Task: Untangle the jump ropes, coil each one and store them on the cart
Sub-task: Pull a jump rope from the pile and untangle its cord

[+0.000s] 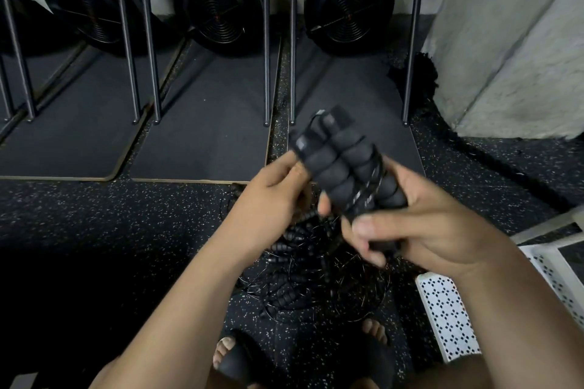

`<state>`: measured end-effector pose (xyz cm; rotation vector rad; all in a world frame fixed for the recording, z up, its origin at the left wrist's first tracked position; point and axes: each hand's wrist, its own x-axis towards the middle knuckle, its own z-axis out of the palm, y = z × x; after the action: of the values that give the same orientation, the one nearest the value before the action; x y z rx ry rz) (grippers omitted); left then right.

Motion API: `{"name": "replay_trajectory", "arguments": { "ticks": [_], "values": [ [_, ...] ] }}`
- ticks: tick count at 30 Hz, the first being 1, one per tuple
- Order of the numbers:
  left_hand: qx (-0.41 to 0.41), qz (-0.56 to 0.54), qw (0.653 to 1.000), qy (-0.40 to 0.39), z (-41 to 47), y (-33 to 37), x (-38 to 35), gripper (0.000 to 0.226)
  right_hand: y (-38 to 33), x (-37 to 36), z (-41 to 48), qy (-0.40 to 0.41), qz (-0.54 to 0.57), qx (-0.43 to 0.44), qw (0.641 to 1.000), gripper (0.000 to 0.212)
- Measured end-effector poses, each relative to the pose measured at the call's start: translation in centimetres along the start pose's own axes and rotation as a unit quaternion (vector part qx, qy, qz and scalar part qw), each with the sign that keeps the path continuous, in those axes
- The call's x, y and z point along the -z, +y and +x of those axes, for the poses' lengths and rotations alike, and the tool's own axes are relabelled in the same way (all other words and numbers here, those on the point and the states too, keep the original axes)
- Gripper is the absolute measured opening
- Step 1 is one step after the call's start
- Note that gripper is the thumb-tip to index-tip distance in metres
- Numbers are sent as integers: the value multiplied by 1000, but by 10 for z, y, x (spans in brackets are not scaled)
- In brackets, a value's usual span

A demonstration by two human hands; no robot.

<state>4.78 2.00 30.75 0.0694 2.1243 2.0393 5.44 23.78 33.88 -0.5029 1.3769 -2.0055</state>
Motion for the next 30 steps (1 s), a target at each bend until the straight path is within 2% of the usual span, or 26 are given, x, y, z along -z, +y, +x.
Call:
{"name": "replay_trajectory", "arguments": {
  "ticks": [2, 5, 8, 11, 16, 19, 22, 24, 26, 30],
  "values": [
    [-11, 15, 1000, 22, 2, 0, -1, 23, 0, 2, 5, 116, -4, 16, 993, 57],
    [-26, 63, 997, 48, 2, -1, 1, 19, 7, 11, 11, 275, -59, -19, 960, 56],
    [-25, 116, 992, 52, 2, -5, 4, 20, 19, 17, 13, 339, -162, -81, 923, 55],
    [-38, 137, 989, 50, 1, -7, 4, 22, 26, 17, 11, 277, -265, -164, 909, 54],
    [-52, 204, 974, 80, -1, 1, 9, 21, 27, 10, 5, 73, -334, -272, 900, 50],
    [-64, 216, 972, 61, -3, 4, 11, 16, 18, 2, 1, -64, -296, -306, 903, 50],
    [-47, 130, 990, 11, -2, 6, 8, 18, 7, -2, -2, -146, -190, -264, 935, 52],
    [-33, 54, 998, -2, 1, 6, 8, 26, 3, -1, -4, -150, -129, -196, 960, 59],
    [-41, 41, 998, -7, 0, 5, 6, 21, 2, 0, -4, -120, -69, -123, 983, 68],
    [-11, 52, 997, 46, 0, -1, -1, 26, 4, 2, 2, 30, -13, -14, 999, 65]
  ]
}}
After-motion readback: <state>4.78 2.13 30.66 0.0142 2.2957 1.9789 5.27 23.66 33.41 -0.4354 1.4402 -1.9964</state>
